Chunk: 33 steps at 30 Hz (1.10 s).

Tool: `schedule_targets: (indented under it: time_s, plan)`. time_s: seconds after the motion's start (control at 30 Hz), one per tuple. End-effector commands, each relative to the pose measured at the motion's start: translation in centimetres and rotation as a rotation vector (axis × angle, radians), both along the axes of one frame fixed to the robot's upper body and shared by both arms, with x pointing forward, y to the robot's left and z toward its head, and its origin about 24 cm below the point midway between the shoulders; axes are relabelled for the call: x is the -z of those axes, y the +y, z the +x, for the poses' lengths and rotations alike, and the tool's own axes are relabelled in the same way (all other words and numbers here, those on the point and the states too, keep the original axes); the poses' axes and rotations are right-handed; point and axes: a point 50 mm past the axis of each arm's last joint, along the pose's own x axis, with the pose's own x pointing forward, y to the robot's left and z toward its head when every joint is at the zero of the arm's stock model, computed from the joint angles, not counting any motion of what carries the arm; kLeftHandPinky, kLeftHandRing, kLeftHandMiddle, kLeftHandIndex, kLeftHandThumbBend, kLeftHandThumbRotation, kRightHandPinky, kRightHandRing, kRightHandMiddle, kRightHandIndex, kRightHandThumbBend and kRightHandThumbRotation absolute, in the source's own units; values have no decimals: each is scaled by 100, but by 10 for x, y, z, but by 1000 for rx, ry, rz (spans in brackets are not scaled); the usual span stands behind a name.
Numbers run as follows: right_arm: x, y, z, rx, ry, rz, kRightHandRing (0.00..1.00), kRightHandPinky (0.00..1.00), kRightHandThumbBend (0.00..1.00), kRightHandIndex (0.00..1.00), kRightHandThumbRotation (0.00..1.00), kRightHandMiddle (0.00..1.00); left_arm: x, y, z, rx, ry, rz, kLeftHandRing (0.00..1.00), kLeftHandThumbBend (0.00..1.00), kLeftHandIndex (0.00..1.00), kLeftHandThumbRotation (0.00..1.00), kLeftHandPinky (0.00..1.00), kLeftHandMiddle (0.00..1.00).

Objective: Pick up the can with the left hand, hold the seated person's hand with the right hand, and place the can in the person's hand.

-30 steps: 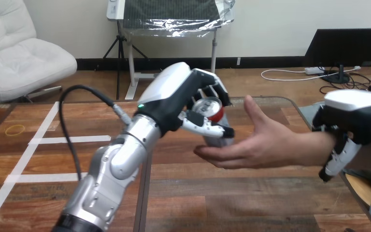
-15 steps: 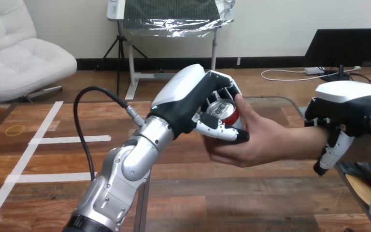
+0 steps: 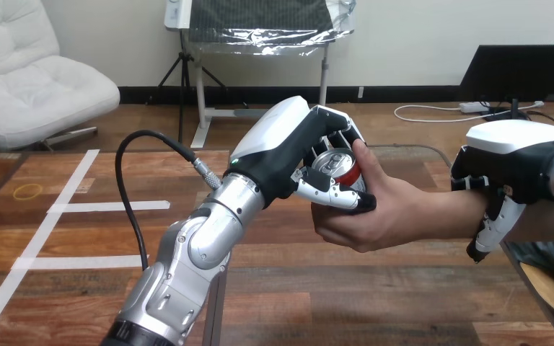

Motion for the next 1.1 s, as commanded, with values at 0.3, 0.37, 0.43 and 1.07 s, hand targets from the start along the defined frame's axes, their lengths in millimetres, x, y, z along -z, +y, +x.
schedule_targets:
  time_s: [0.3,0.37,0.43,1.07]
  plan:
    - [-54,16,10,-75,-218,-13,32,23,76,46,0,43,-24,-48,-8,131,-62,-52,41,59,48,0,36,47]
    - [-54,17,10,-78,-218,-12,32,23,77,46,0,42,-23,-50,-10,135,-62,-52,41,59,48,0,36,47]
    - [-53,17,10,-80,-218,-12,32,23,77,46,0,42,-22,-52,-11,140,-63,-53,41,59,48,0,36,47]
    - [-50,14,8,-43,-190,24,27,20,75,50,0,38,-15,-52,-13,154,-44,-43,39,57,47,0,34,46]
